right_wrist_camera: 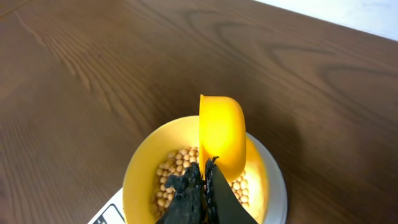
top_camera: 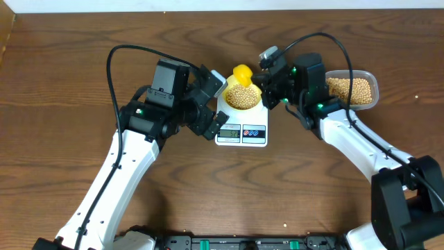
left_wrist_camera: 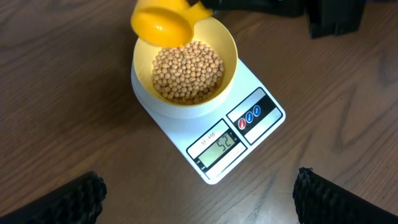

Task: Scoop item into bowl and weigh 50g on scale
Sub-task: 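Carry the scoop over the yellow bowl and tilt to pour, then hold the tilted yellow scoop over the bowl, shaking out soybeans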

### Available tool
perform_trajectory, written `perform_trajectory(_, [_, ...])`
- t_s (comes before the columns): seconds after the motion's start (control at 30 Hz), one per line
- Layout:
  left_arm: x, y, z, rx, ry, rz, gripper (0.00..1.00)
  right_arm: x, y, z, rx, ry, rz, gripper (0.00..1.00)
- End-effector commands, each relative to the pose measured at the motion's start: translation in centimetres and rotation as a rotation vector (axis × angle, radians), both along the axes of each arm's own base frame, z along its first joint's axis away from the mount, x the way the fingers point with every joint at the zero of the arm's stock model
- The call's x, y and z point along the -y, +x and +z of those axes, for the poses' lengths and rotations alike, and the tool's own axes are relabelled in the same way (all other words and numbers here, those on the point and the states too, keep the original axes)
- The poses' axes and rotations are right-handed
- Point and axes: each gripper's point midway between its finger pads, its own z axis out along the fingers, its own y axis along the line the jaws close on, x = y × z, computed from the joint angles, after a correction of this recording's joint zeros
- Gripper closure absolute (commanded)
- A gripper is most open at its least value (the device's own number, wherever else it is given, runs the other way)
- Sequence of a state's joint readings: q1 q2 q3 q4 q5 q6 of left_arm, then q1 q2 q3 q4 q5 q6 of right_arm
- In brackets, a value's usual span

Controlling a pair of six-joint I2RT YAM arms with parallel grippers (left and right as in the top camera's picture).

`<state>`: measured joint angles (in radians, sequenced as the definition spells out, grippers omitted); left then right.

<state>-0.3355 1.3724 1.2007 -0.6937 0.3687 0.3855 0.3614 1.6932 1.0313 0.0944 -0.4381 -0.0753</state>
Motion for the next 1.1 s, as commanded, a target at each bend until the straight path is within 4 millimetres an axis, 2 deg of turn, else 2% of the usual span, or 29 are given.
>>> perform_trajectory(0.0, [0.0, -0.3, 0.3, -0.002, -0.016, 0.003, 0.02, -0.2, -0.5, -0.2, -0.019, -0.005, 0.009, 0.99])
perform_trajectory(0.2, [0.0, -0.3, 0.3, -0.002, -0.016, 0.003, 0.02, 1.3, -0.9, -2.3, -0.058, -0.112, -0.025, 0.99])
perform_trajectory(0.37, [0.0, -0.3, 0.3, -0.001, -0.016, 0.003, 0.02, 1.0, -1.1, -2.3, -0.060, -0.102, -0.002, 0.99])
perform_trajectory(0.57, [0.0, -0.3, 0.3, -0.002, -0.016, 0.003, 0.02, -0.5, -2.5, -1.8, -0.087, -0.038, 0.092, 0.99])
perform_trajectory(0.77, [0.0, -0.3, 0.3, -0.002, -0.016, 0.003, 0.02, -0.6, -3.5, -2.4, -0.138, -0.033, 0.118, 0.99])
perform_trajectory(1.07, [0.0, -0.3, 0.3, -0.001, -0.016, 0.003, 0.02, -0.7, -2.9, -1.5, -0.100, -0.015, 0.113, 0.99])
